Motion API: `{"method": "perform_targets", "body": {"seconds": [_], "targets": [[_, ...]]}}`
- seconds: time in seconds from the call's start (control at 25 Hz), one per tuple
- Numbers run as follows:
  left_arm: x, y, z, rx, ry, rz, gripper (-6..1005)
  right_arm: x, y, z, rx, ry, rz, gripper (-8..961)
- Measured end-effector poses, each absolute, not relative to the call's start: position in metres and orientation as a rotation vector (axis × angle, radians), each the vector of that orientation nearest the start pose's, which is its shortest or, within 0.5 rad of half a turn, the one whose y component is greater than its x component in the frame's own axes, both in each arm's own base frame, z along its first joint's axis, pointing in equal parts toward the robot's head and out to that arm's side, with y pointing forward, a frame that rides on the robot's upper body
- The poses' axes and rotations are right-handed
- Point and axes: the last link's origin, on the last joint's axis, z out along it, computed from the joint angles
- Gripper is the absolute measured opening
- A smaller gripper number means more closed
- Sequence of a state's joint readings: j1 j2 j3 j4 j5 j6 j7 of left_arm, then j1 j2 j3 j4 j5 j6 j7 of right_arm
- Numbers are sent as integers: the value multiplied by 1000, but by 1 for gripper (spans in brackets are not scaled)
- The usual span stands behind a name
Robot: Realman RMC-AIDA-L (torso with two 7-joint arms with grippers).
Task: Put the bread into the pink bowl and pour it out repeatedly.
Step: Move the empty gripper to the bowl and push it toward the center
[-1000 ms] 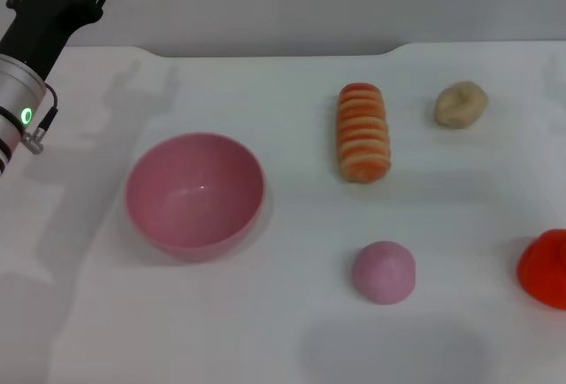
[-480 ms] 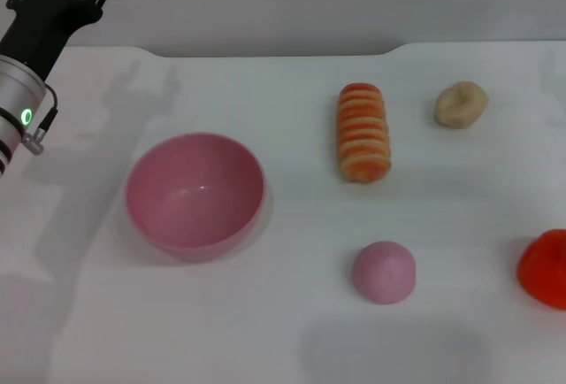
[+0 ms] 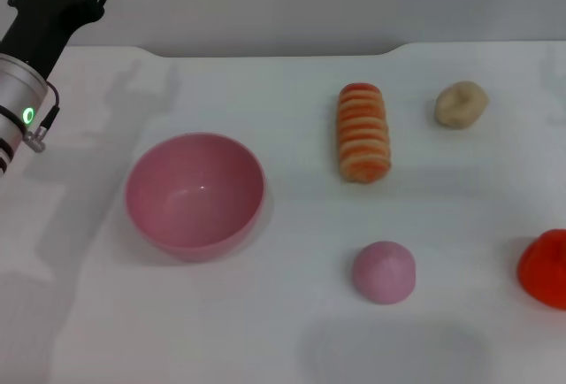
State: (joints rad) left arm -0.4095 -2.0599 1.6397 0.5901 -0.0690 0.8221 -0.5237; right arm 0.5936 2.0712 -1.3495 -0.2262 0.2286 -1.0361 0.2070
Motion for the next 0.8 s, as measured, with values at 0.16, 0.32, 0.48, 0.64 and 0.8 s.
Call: {"method": "perform_targets", "body": {"seconds": [0.16, 0.32, 0.48, 0.64, 0.8], "targets": [[-257, 397, 18, -1638, -650, -987, 637, 297, 408, 57, -1315, 535, 824, 499], [-256, 398, 18, -1640, -646, -987, 638, 296, 409, 57, -1317, 534, 826, 499], [-254, 399, 17, -1643, -644, -988, 640, 296, 410, 57, -1318, 534, 826, 500], [-253, 401, 14, -1656, -645, -981, 642, 296, 410, 57, -1316, 535, 826, 500], [-251, 401, 13, -1666, -641, -978, 644, 296, 410, 58, -1313, 537, 825, 501]]}}
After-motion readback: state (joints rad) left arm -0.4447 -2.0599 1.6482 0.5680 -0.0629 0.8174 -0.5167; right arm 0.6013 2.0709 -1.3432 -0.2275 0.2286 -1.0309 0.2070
